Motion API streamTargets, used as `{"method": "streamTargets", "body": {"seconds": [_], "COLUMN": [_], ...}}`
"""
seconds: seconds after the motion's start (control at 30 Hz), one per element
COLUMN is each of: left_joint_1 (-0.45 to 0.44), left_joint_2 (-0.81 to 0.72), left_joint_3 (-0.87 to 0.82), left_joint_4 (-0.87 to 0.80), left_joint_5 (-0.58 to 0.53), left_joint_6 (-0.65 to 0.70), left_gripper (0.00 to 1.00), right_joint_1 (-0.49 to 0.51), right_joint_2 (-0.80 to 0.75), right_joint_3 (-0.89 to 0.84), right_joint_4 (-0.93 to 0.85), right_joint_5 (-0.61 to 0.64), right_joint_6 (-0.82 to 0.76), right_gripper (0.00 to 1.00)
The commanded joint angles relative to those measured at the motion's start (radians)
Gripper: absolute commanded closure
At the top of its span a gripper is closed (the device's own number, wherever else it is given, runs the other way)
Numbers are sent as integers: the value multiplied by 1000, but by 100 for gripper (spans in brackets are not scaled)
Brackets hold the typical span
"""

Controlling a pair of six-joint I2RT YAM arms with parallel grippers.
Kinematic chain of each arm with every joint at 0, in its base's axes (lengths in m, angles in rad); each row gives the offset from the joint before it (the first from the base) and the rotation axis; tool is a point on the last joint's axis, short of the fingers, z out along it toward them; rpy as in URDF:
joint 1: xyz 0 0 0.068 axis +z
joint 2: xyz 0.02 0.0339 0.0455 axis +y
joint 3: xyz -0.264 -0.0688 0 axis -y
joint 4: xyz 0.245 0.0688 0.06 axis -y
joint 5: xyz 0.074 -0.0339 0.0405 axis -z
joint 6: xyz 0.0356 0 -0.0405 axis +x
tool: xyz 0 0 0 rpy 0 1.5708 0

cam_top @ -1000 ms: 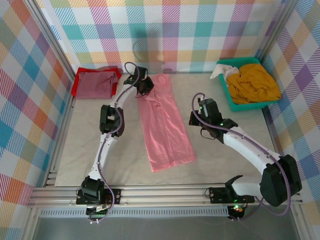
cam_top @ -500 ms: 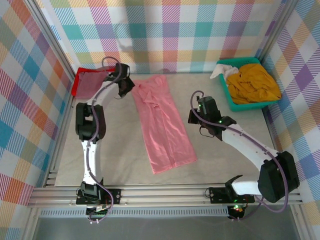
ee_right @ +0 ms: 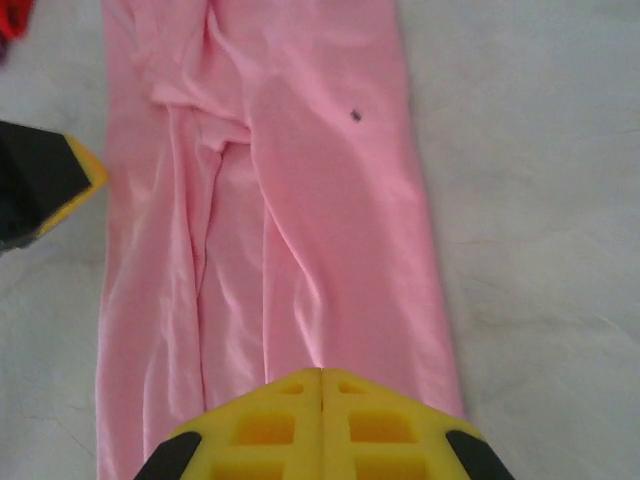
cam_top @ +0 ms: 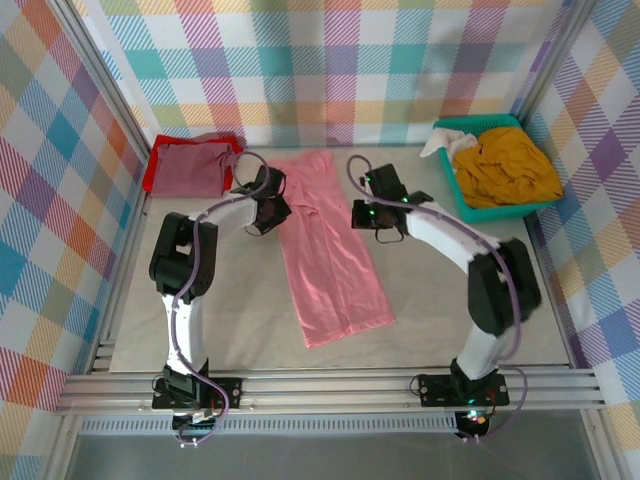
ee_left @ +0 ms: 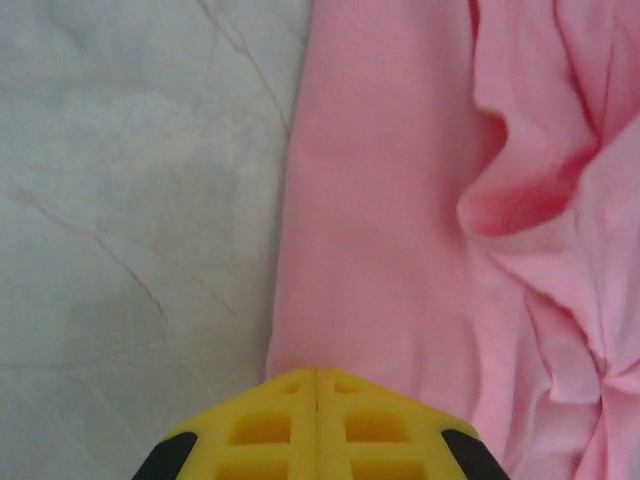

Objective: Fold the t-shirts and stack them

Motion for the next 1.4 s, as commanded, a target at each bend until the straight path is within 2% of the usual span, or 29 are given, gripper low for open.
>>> {"method": "streamTargets", "body": {"seconds": [0.0, 0.17, 0.33, 0.47, 0.53, 0.67, 0.73, 0.87, 1.0, 1.2, 1.37], "left_joint_1": [14, 17, 18, 19, 11, -3, -6, 3, 27, 74, 47], "left_joint_2": [67, 211, 426, 595, 628, 601, 538, 291, 154, 112, -120], "left_joint_3": [60, 242, 562, 829, 905, 921, 864, 472, 231, 118, -101], "left_joint_4": [16, -72, -196, -282, -312, -310, -316, -162, -86, -48, 23], "left_joint_5": [-14, 0, 86, 184, 211, 204, 172, 40, -44, 30, 76], "left_joint_6": [-18, 16, 81, 97, 101, 114, 128, 103, 95, 130, 154], "left_gripper": [100, 100, 100, 100, 100, 100, 100, 100, 100, 100, 100], "right_joint_1": [-5, -13, -100, -134, -149, -160, -160, -157, -155, -150, -141], "right_joint_2": [138, 293, 276, 307, 328, 317, 312, 322, 266, 168, -8], "right_joint_3": [103, 248, 130, 169, 196, 192, 201, 242, 174, 92, -57], "right_joint_4": [-134, -161, 35, 13, -1, 30, 49, 10, 39, 15, -9], "right_joint_5": [-53, -42, -144, -125, -146, -158, -186, -241, -256, -271, -250], "right_joint_6": [-31, 48, 260, 283, 285, 287, 266, 223, 229, 194, 129], "right_gripper": [100, 100, 100, 100, 100, 100, 100, 100, 100, 100, 100]}}
